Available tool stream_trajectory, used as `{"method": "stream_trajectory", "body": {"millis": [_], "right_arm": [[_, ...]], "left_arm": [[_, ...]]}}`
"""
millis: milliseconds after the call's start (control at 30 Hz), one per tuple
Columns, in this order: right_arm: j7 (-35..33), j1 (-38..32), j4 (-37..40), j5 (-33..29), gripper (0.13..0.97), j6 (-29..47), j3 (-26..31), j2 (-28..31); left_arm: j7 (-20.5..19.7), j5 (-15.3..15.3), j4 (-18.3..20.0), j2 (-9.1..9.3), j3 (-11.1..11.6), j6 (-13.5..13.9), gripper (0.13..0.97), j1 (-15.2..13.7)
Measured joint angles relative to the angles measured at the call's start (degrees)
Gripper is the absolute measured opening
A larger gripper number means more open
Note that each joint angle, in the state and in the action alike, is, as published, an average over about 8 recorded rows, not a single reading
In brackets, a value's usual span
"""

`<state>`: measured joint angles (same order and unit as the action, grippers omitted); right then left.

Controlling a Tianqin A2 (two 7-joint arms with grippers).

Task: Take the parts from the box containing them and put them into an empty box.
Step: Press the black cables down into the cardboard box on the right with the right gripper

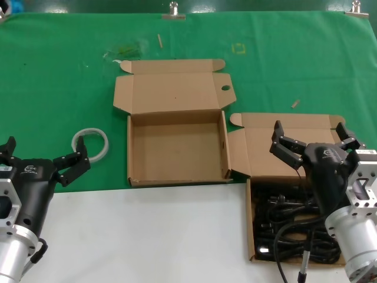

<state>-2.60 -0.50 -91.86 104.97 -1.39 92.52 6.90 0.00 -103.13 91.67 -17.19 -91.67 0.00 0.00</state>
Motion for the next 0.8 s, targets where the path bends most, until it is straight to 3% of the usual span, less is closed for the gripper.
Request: {"method": "stream_trajectory", "body": {"millis": [800], "right_arm": [[0.0, 0.0, 0.0, 0.0, 0.966, 0.0, 0.0, 0.0]], "left_arm": [[0.0, 0.0, 0.0, 0.00, 0.0, 0.0, 0.965, 0.0]]}}
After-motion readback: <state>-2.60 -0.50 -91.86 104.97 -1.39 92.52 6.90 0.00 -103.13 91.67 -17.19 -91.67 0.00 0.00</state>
